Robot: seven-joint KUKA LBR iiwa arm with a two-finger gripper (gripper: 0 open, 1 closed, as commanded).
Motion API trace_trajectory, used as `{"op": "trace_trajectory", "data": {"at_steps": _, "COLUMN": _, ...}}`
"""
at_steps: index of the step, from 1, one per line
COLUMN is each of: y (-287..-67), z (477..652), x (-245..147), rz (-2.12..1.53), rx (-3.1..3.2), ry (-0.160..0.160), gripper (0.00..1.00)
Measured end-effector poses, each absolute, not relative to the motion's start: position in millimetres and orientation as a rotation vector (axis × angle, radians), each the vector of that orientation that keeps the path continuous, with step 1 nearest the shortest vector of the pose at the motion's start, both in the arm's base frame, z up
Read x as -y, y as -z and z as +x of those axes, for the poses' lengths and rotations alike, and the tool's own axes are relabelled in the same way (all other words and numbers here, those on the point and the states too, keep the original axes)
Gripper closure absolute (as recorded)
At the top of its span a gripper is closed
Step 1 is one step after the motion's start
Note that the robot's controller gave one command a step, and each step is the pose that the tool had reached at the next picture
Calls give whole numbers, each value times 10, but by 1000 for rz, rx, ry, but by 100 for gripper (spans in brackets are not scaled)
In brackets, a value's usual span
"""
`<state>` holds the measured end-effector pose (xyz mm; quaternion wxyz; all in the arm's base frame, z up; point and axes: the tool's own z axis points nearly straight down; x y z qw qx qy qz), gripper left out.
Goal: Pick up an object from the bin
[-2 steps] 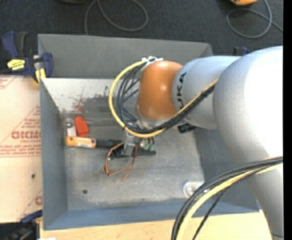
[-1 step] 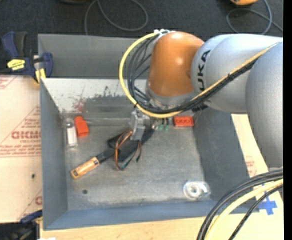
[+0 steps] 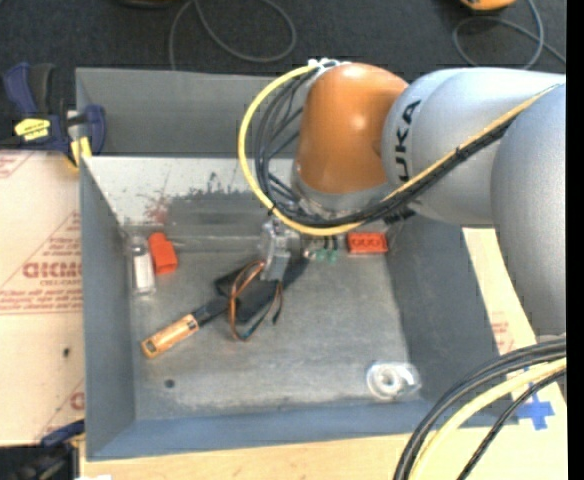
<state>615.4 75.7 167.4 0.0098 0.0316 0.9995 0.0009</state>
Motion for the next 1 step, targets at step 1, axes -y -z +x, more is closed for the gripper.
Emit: {"op": "trace_trajectory", "data": {"at_steps": 1, "y": -2825, "z": 6203, "x": -777, "rz": 15, "rx": -3117, "ry": -1, "gripper": 100}}
